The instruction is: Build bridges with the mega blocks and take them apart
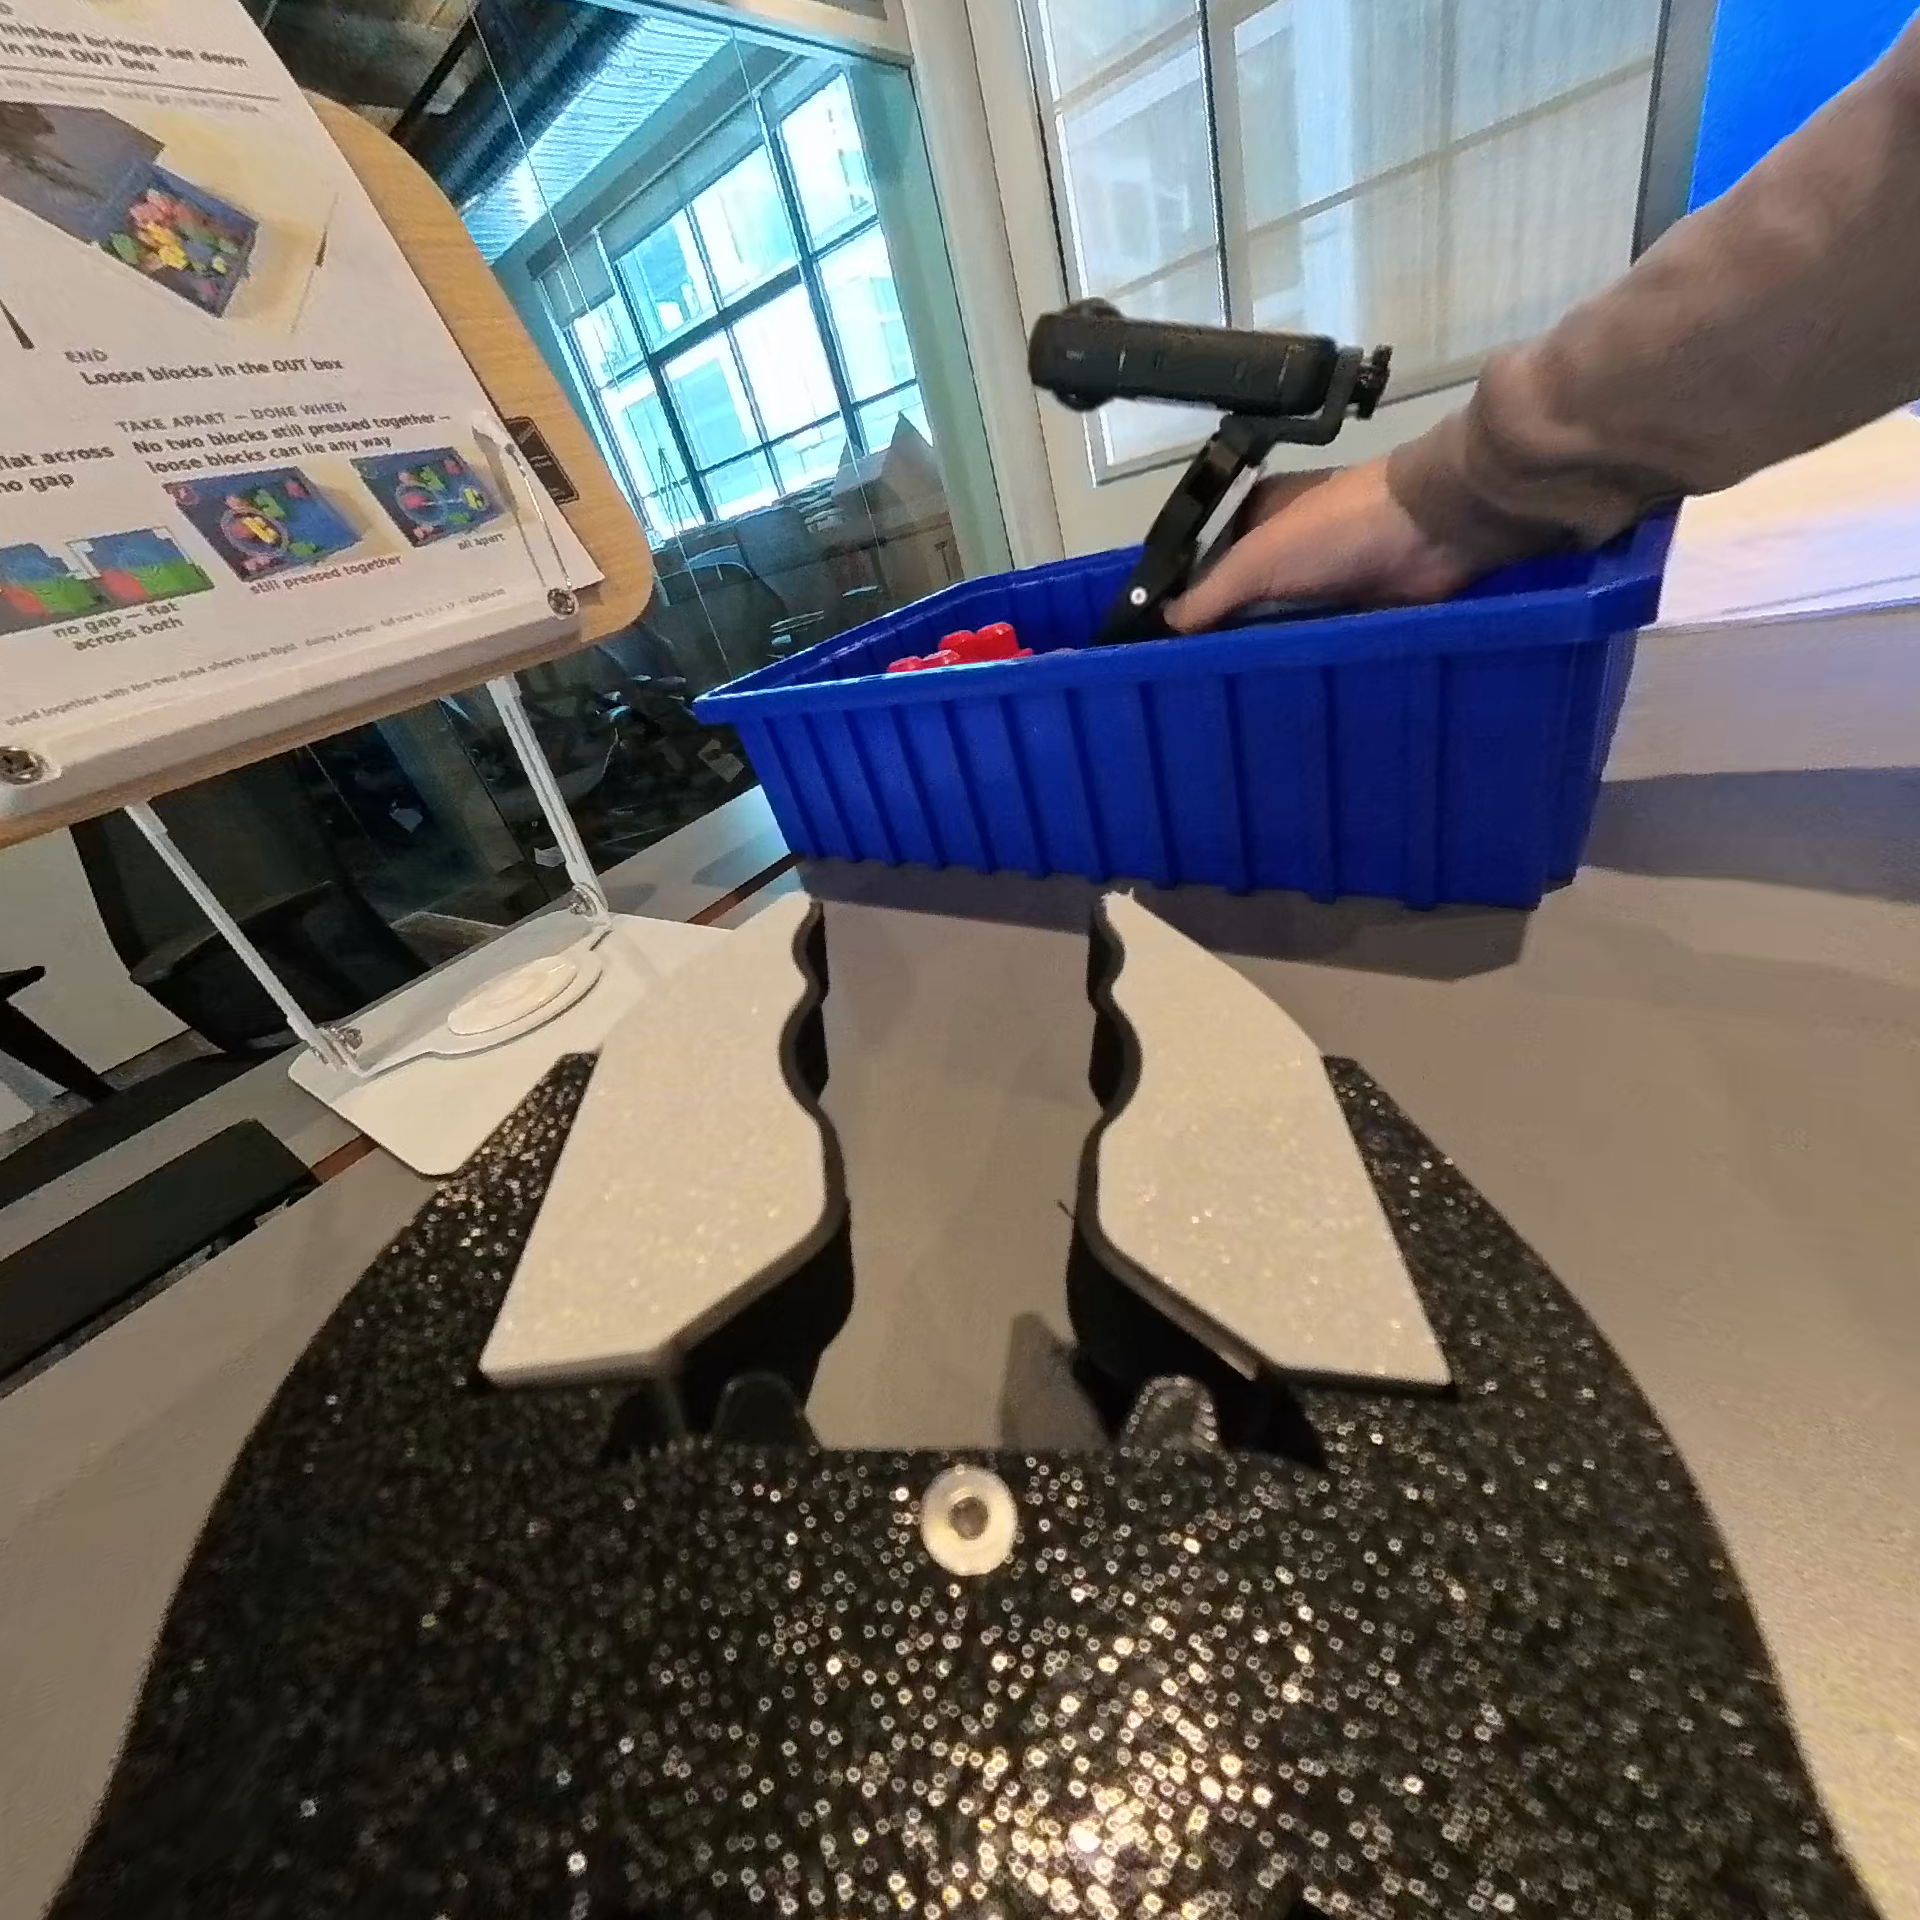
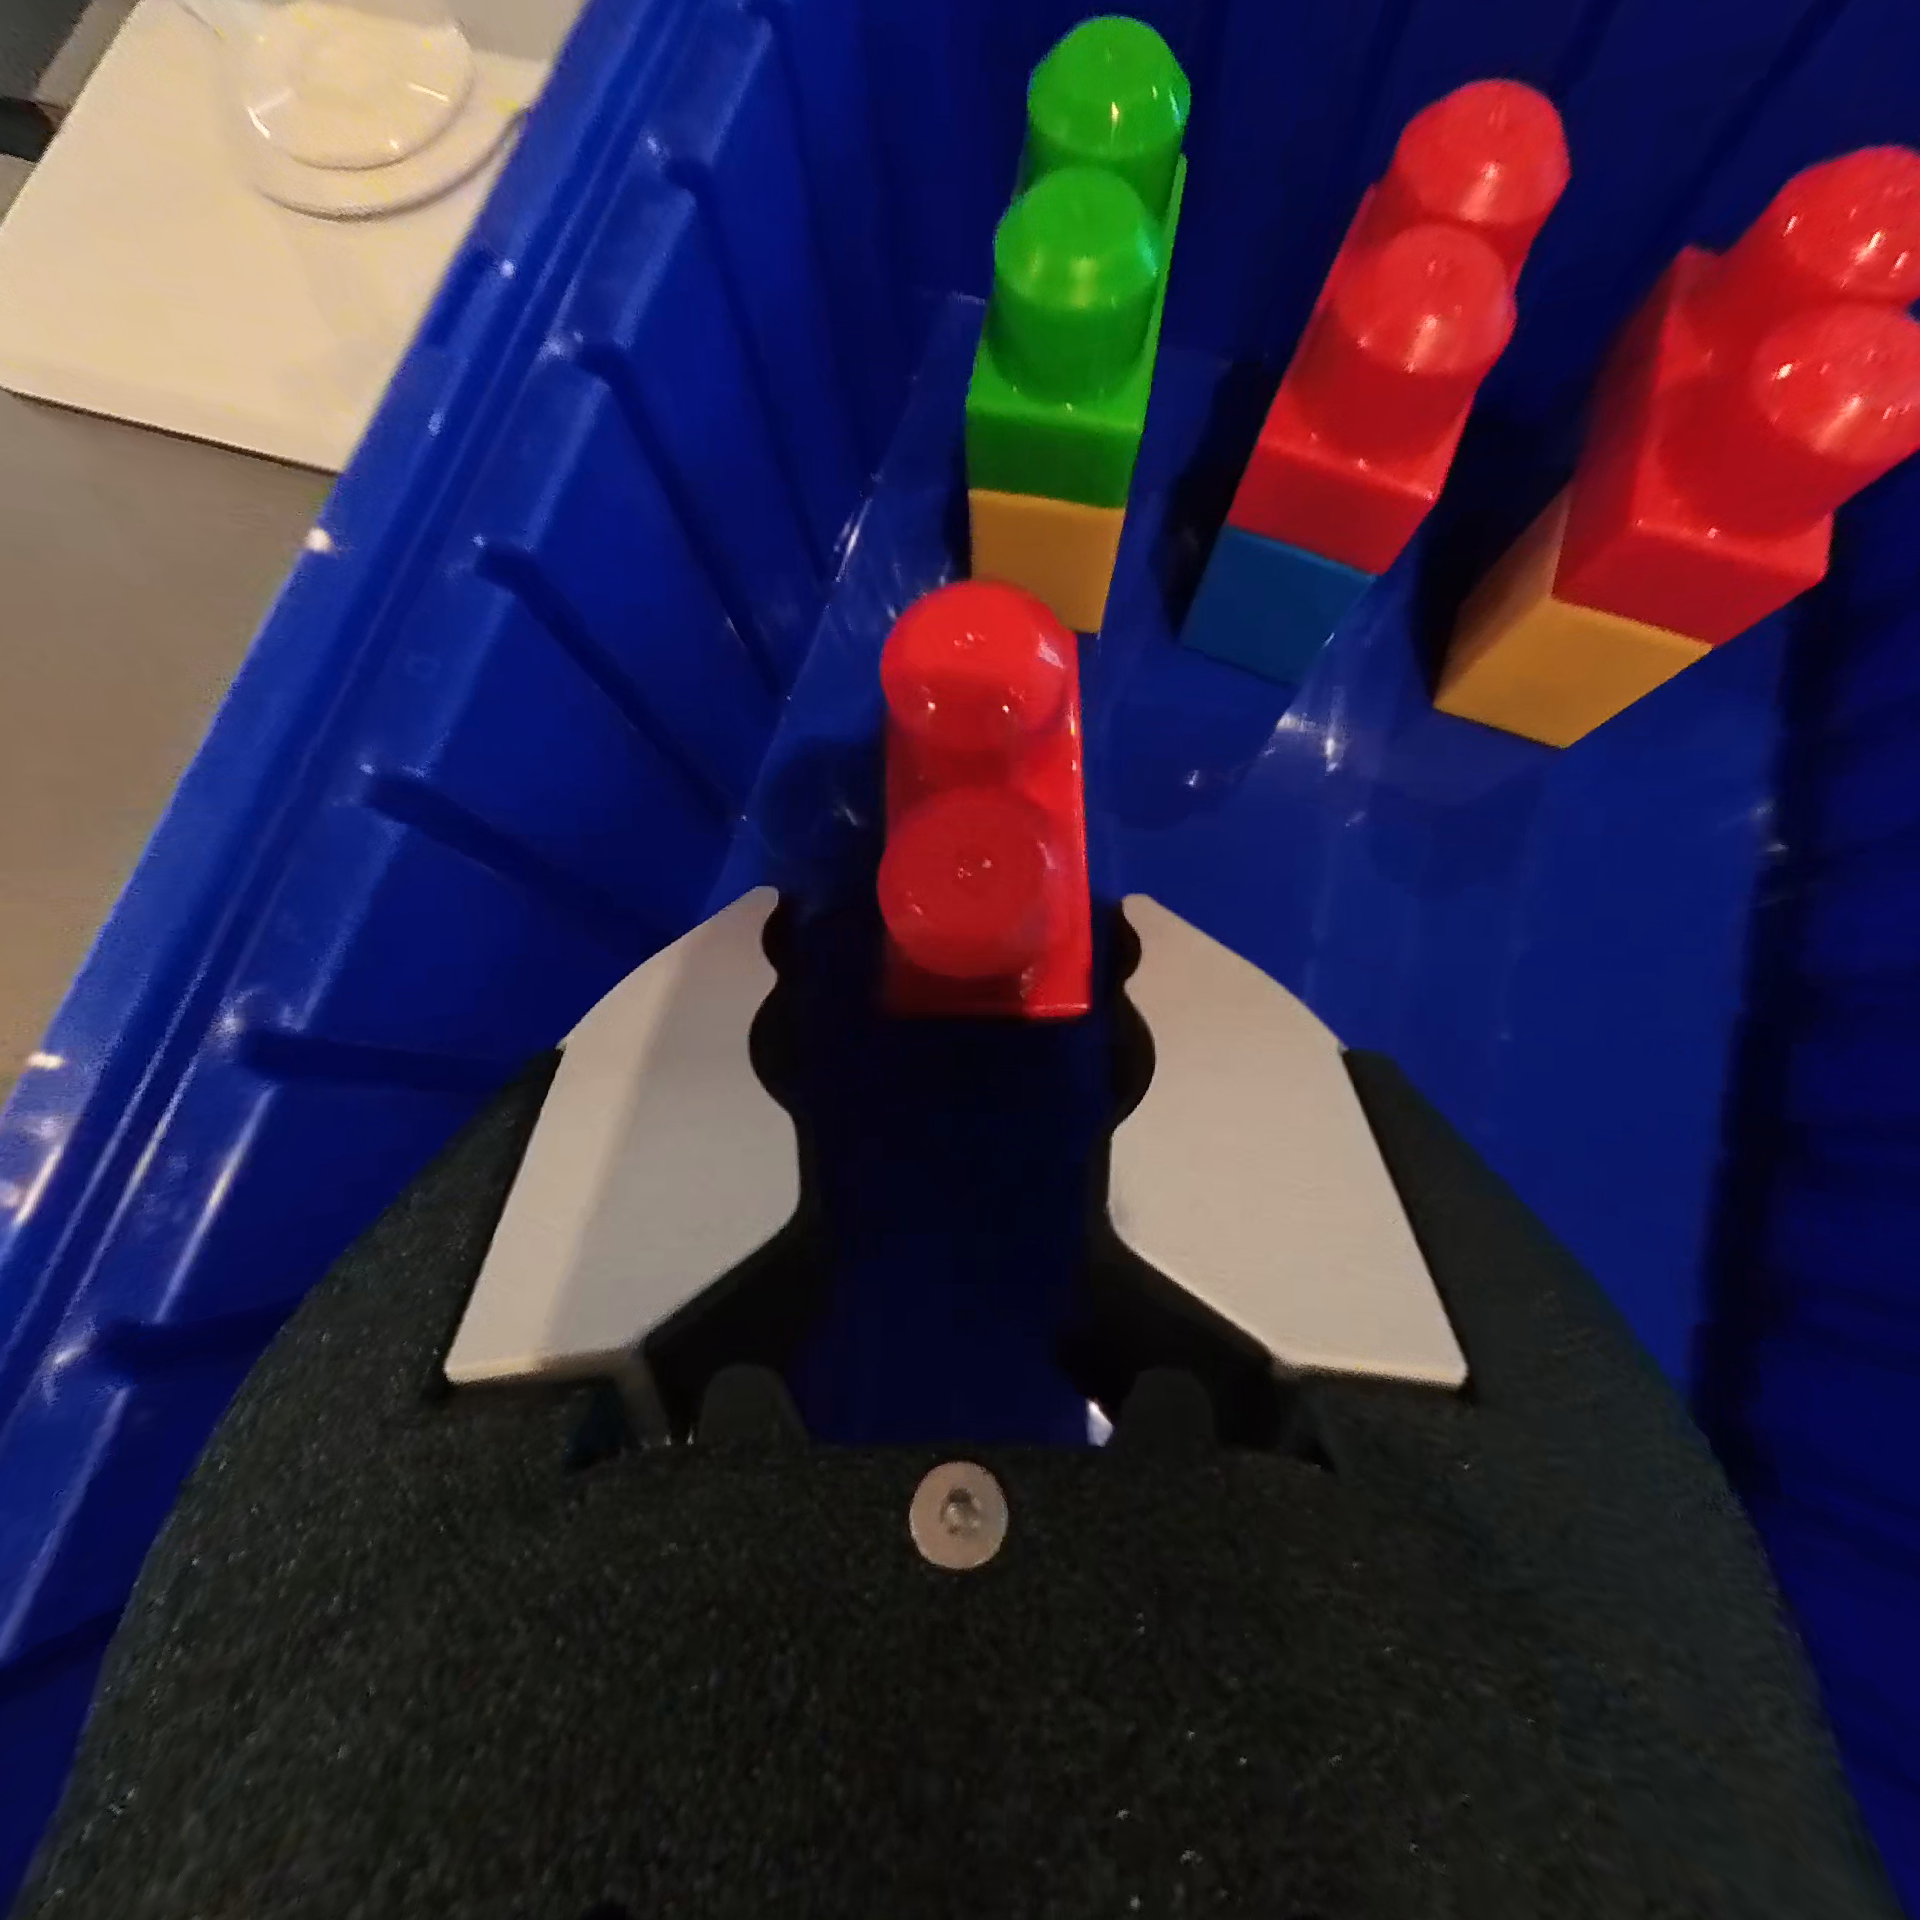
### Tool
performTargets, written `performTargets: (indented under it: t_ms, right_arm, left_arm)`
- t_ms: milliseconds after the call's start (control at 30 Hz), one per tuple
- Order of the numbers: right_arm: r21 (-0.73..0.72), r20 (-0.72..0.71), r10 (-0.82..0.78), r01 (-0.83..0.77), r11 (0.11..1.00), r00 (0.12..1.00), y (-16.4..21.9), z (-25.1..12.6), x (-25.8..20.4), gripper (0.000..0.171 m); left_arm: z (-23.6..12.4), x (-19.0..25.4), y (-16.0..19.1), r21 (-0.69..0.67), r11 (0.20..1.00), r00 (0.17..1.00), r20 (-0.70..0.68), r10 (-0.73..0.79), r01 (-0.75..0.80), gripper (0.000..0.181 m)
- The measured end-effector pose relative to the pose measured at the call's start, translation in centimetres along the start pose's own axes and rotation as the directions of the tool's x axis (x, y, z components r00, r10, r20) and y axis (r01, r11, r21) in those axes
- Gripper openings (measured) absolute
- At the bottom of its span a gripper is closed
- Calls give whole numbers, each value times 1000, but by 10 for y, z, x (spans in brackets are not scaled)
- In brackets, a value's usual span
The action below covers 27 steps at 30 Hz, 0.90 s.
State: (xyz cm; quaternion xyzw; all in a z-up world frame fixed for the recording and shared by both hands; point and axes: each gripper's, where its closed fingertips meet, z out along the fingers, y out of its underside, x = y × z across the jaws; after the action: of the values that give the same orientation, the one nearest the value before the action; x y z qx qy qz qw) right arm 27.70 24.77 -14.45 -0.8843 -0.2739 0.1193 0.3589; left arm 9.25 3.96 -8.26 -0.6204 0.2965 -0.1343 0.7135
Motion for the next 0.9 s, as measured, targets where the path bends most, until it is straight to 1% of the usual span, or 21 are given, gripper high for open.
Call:
performTargets:
  t_ms: [233,467,667,900]
  right_arm:
    - [-10,16,-64,65,998,998,-8,-8,-8,60]
    - [-18,-10,-85,85,996,996,-13,-19,2,62]
    - [24,-53,-96,97,995,994,-33,-37,16,55]
    - [-12,-44,-124,124,992,991,-40,-46,17,45]
  left_arm:
    - [0,0,0,0,1000,1000,-1,-4,4,48]
    - [0,0,0,-1,1000,1000,-3,-2,2,48]
    - [0,-1,-1,2,1000,1000,4,3,-3,48]
    - [-2,-4,-3,16,1000,1000,30,9,-9,49]
